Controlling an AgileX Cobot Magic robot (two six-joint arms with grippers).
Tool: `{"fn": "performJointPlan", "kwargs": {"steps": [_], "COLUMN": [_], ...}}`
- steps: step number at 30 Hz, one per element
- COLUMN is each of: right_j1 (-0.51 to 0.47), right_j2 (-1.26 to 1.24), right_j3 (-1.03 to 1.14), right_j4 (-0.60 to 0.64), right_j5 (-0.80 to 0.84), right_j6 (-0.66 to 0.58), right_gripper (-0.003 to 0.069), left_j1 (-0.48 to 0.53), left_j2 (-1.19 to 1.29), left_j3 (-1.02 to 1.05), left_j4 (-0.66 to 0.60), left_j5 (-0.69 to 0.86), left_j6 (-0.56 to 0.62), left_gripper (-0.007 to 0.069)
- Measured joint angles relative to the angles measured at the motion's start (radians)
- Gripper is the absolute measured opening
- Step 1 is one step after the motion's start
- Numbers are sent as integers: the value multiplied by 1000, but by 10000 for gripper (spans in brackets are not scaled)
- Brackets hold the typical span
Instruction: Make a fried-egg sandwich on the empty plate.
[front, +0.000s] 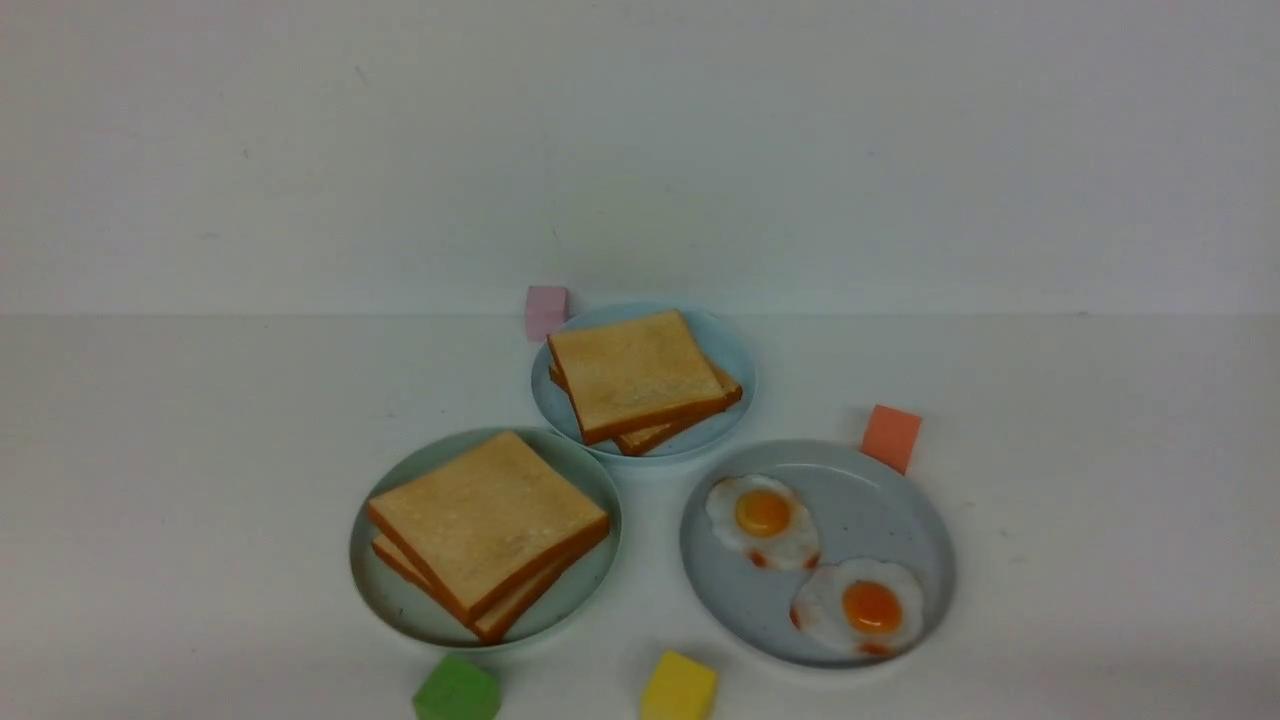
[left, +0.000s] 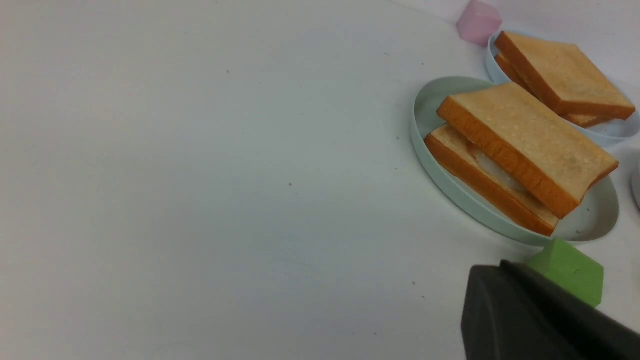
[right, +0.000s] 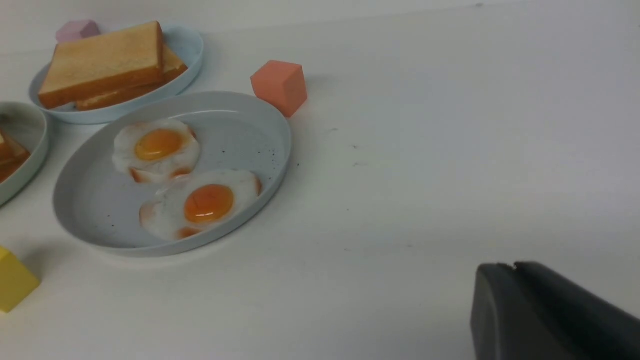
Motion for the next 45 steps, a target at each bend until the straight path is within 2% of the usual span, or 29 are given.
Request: {"fn": "performJointPlan", "kwargs": {"steps": [45], "right_j1": [0], "right_j2": [0], "right_j3": [0], "right_j4": [0], "right_j5": [0], "right_j6": [0], "right_gripper": [114], "left_j1": [0], "left_j2": [0], "left_j3": [0], "left_j4": [0], "left_j5": [0], "left_j6": [0], "left_gripper": [6]}}
